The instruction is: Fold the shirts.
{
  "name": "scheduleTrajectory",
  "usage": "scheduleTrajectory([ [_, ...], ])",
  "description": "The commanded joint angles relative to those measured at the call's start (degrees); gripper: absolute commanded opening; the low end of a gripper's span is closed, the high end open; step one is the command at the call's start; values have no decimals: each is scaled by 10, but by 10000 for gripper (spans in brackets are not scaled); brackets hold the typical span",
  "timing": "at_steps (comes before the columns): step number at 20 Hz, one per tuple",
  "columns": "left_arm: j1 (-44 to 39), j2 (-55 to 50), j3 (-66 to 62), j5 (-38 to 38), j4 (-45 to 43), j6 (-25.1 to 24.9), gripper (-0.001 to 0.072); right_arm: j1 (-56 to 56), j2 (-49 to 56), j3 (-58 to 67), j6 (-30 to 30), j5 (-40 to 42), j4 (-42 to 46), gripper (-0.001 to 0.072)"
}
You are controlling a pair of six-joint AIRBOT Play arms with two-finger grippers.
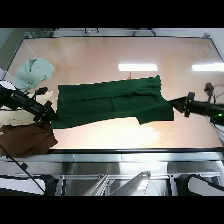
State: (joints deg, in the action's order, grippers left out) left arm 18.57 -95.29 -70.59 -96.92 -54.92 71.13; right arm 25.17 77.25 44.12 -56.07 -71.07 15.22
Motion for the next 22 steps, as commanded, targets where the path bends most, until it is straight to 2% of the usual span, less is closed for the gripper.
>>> scheduleTrajectory([
  [1,15,-52,-83,-1,71,14,19,-46,137,152,-7,31,-25,20],
  [7,-14,-201,-289,-1,70,51,19,-82,284,316,-8,74,-25,21],
  [11,-15,-286,-400,-3,69,97,18,-102,302,337,41,134,-24,21],
  [15,-23,-341,-462,-10,69,104,17,-109,310,336,53,156,-2,21],
  [16,-23,-344,-463,-10,70,104,18,-109,311,336,53,156,13,31],
  [17,-23,-344,-460,-9,70,104,20,-109,311,337,53,156,26,84],
  [18,-23,-344,-462,-12,71,104,152,-107,311,337,53,155,37,181],
  [20,-15,-344,-476,-27,82,104,678,-97,304,348,53,130,67,224],
  [21,-11,-344,-482,-37,108,106,708,-89,299,357,51,116,88,379],
  [22,-4,-343,-487,-44,149,106,708,-80,291,365,47,101,111,482],
])
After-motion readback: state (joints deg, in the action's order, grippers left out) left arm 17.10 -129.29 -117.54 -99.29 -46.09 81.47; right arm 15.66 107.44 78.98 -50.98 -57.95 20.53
